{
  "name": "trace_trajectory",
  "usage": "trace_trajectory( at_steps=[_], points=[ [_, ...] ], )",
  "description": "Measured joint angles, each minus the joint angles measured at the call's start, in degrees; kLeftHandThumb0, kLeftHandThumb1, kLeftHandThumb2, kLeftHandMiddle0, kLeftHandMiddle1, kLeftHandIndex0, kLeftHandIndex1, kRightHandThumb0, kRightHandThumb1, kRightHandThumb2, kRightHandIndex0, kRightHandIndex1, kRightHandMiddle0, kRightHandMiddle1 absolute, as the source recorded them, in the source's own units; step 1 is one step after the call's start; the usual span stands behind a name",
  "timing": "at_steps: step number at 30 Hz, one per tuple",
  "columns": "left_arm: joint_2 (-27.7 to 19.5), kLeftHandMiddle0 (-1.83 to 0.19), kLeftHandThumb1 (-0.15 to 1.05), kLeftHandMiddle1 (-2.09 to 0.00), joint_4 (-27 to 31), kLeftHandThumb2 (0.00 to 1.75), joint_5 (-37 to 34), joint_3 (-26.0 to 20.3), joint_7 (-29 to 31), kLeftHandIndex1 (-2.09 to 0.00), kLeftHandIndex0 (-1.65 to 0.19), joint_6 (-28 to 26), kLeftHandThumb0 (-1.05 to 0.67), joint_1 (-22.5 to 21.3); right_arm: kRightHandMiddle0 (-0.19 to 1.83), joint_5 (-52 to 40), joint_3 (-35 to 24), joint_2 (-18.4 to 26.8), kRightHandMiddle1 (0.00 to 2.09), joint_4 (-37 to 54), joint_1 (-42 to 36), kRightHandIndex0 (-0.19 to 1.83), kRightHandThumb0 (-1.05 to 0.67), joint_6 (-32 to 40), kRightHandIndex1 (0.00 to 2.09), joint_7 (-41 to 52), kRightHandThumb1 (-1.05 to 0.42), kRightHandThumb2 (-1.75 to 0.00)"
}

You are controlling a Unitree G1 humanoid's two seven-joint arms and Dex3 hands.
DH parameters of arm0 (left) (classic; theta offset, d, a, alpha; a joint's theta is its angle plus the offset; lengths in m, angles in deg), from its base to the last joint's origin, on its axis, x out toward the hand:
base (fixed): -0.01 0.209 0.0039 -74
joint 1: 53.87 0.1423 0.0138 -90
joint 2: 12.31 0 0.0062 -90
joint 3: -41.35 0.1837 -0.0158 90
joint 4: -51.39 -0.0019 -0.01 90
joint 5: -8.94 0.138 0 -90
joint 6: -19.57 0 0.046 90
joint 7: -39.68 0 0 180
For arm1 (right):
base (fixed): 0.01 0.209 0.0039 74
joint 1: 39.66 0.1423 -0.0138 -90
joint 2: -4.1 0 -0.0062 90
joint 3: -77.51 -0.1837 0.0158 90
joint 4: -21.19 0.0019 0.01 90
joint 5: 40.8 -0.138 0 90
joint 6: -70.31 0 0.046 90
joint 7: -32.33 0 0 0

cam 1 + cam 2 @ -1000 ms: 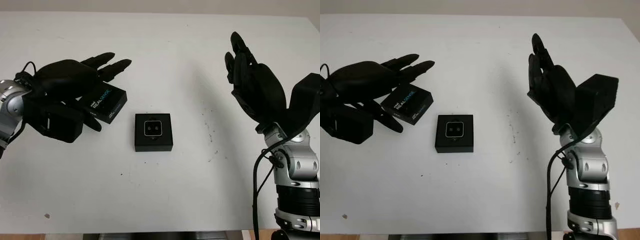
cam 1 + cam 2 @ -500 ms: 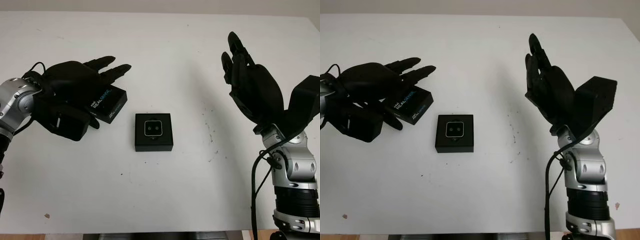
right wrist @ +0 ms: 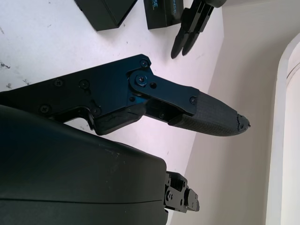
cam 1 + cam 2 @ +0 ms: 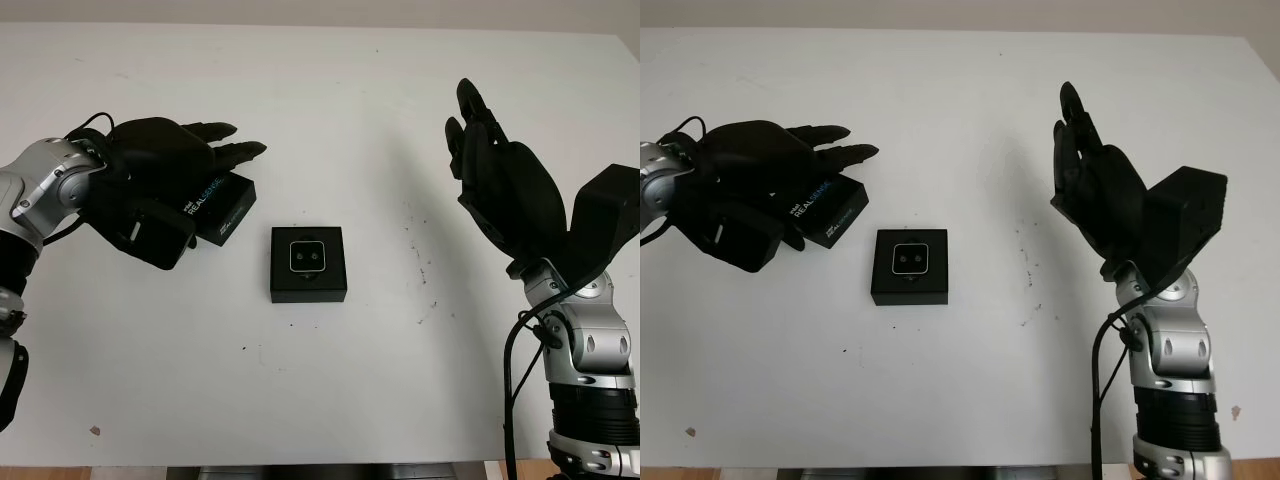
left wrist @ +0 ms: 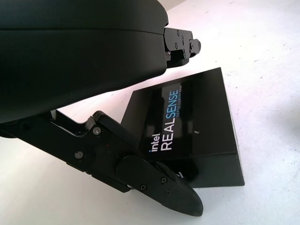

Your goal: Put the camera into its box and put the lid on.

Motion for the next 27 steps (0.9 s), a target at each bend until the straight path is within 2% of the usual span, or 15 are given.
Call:
trace_trajectory(
  at_steps=[2, 3, 4, 5, 6, 7, 8, 11, 12, 13, 15, 22, 25, 27],
  points=[
    [0.4, -0.24, 0.79, -0.11, -1.2, 0.05, -0.6, 0.0, 0.0, -0.15, -0.17, 0.0, -0.47, -0.3, -0.19, 0.0, 0.0, 0.0, 0.0, 0.3, -0.4, -0.19, -0.79, 0.0, 0.0, 0.0, -1.05, -0.77],
    [0.6, -0.36, 0.79, -0.19, -1.7, 0.05, -1.0, 0.0, -0.1, -0.18, -0.25, 0.2, -0.48, -0.5, -0.19, 0.0, 0.0, 0.0, 0.0, 0.4, -0.6, -0.19, -0.78, 0.0, 0.0, 0.0, -1.05, -0.78],
    [0.8, -0.32, 0.8, -0.78, -2.2, 0.05, -1.4, 0.0, -0.4, -0.22, -0.35, 0.6, -0.5, -0.5, -0.19, 0.0, 0.0, 0.0, 0.0, 0.4, -0.8, -0.19, -0.77, 0.0, 0.0, -0.1, -1.05, -0.78],
    [0.8, -0.24, 0.82, -1.23, -2.6, 0.06, -1.5, 0.0, -0.8, -0.24, -0.4, 1.0, -0.51, -0.6, -0.19, 0.0, 0.0, 0.0, 0.0, 0.5, -0.9, -0.19, -0.77, 0.0, 0.0, -0.2, -1.05, -0.79],
    [0.9, -0.19, 0.86, -1.65, -2.8, 0.06, -1.6, 0.0, -0.9, -0.6, -0.37, 1.0, -0.51, -0.6, -0.19, -0.1, 0.0, 0.0, 0.0, 0.6, -1.0, -0.19, -0.76, 0.0, 0.0, -0.2, -1.05, -0.78],
    [1.0, -0.29, 0.9, -1.91, -2.9, 0.06, -1.6, 0.0, -1.0, -1.2, -0.25, 1.1, -0.5, -0.7, -0.19, -0.1, 0.0, 0.0, 0.0, 0.6, -1.1, -0.19, -0.77, -0.1, 0.0, -0.2, -1.05, -0.78],
    [1.1, -0.34, 0.93, -2.0, -3.0, 0.06, -1.6, 0.1, -1.1, -1.42, -0.21, 1.2, -0.49, -0.8, -0.19, -0.1, 0.0, 0.0, 0.0, 0.7, -1.2, -0.19, -0.77, -0.2, 0.0, -0.1, -1.05, -0.78],
    [1.4, -0.36, 1.01, -2.06, -3.0, 0.06, -1.6, 0.5, -1.3, -1.51, -0.27, 1.9, -0.45, -1.3, -0.19, -0.1, 0.0, 0.0, 0.0, 1.5, -1.3, -0.19, -0.77, -0.6, 0.0, -0.1, -1.05, -0.77],
    [1.4, -0.41, 1.03, -2.08, -2.8, 0.06, -1.6, 0.6, -1.2, -1.66, -0.25, 1.8, -0.44, -1.4, -0.19, -0.1, 0.0, 0.0, 0.0, 1.7, -1.3, -0.19, -0.77, -0.7, 0.0, 0.0, -1.05, -0.78],
    [1.4, -0.49, 1.04, -2.09, -2.6, 0.09, -1.4, 0.8, -1.1, -1.9, -0.21, 1.6, -0.44, -1.4, -0.19, -0.1, 0.0, 0.0, 0.0, 1.8, -1.3, -0.19, -0.77, -0.8, 0.0, 0.0, -1.05, -0.78],
    [1.3, -0.57, 1.05, -2.09, -1.5, 0.13, -0.7, 1.1, -1.5, -2.04, -0.25, 1.3, -0.43, -1.3, -0.19, 0.0, 0.0, 0.0, 0.0, 1.9, -1.3, -0.19, -0.78, -0.8, 0.0, 0.0, -1.05, -0.77],
    [-0.7, -0.75, 1.05, -2.09, 4.3, 0.27, 2.9, 1.4, -5.8, -2.09, -0.34, 2.1, -0.44, 0.9, -0.19, 1.6, 0.9, 0.1, 0.0, 2.0, -1.5, -0.19, -0.77, -2.4, 0.0, 0.8, -1.05, -0.77],
    [-1.4, -0.82, 1.05, -2.09, 9.2, 0.3, 3.1, 1.2, -5.3, -2.09, -0.4, 0.8, -0.41, 2.7, -0.19, 1.9, 1.1, 0.1, 0.0, 1.7, -1.5, -0.19, -0.77, -3.6, 0.0, 1.3, -1.05, -0.77],
    [-1.4, -0.95, 1.05, -2.09, 12.5, 0.33, 0.4, 0.0, -3.0, -2.09, -0.47, -1.2, -0.4, 4.7, -0.19, 2.0, 1.1, 0.1, 0.0, 1.6, -1.5, -0.19, -0.76, -4.0, 0.0, 1.6, -1.05, -0.78]
  ],
)
